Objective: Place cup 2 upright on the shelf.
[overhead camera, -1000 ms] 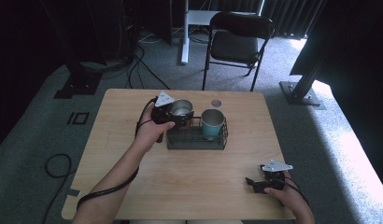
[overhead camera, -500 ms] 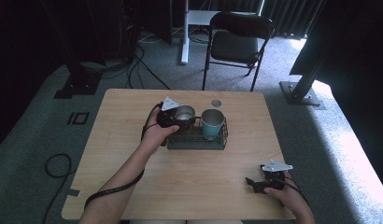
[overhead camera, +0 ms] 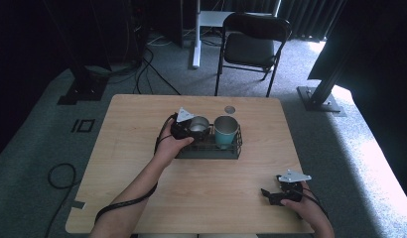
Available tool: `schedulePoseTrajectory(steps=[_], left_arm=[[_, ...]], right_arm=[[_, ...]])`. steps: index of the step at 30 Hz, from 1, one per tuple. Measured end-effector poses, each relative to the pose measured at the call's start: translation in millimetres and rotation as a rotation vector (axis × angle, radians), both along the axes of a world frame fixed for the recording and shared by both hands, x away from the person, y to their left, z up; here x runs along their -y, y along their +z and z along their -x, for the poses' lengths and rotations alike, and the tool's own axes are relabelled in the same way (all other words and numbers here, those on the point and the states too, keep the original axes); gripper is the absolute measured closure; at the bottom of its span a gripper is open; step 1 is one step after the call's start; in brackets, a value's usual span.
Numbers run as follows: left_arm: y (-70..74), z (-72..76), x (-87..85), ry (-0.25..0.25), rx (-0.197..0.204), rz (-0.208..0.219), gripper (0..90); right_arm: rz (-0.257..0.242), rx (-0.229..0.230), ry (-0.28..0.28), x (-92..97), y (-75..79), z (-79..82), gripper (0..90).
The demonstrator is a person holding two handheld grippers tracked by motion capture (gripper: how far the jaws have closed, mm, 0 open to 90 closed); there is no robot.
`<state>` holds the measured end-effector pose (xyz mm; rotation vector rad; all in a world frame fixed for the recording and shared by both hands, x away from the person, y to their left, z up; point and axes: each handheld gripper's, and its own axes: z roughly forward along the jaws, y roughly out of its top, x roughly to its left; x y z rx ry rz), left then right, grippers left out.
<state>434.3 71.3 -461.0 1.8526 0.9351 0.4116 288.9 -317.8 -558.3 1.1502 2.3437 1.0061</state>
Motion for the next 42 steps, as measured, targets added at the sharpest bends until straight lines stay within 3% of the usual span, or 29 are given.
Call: schedulePoseTrajectory(steps=[12, 15, 20, 24, 26, 32, 34, 35, 42], left_arm=[[-12.3, -0.4, 4.9, -0.009, -0.012, -0.037, 14.3], [-14.3, 0.9, 6.9, -0.022, -0.007, -0.071, 14.2], [-15.2, 0.9, 7.4, -0.018, 0.007, -0.079, 13.4], [-14.1, 1.6, 7.9, -0.031, 0.002, -0.085, 9.8], [-12.9, 2.4, 7.8, -0.026, -0.004, -0.067, 8.1], [-8.4, 6.1, 2.3, -0.020, 0.009, -0.068, 6.9], [-6.4, 8.9, 0.4, -0.055, 0.028, -0.082, 3.3], [-5.1, 9.9, 0.0, -0.045, 0.038, -0.095, 3.3], [6.1, 15.0, -8.8, -0.024, 0.054, -0.078, 3.3]], right_arm=[[0.000, 0.000, 0.000, 0.0, 0.0, 0.0, 11.1], [0.000, 0.000, 0.000, 0.1, 0.0, -0.1, 11.1], [0.000, 0.000, 0.000, 0.0, 0.0, 0.0, 11.1], [0.000, 0.000, 0.000, 0.1, 0.0, -0.1, 11.1], [0.000, 0.000, 0.000, 0.1, 0.0, -0.1, 11.1], [0.000, 0.000, 0.000, 0.1, 0.0, 0.0, 11.1], [0.000, 0.000, 0.000, 0.0, 0.0, 0.0, 11.1], [0.000, 0.000, 0.000, 0.0, 0.0, 0.0, 11.1], [0.000, 0.000, 0.000, 0.0, 0.0, 0.0, 11.1]])
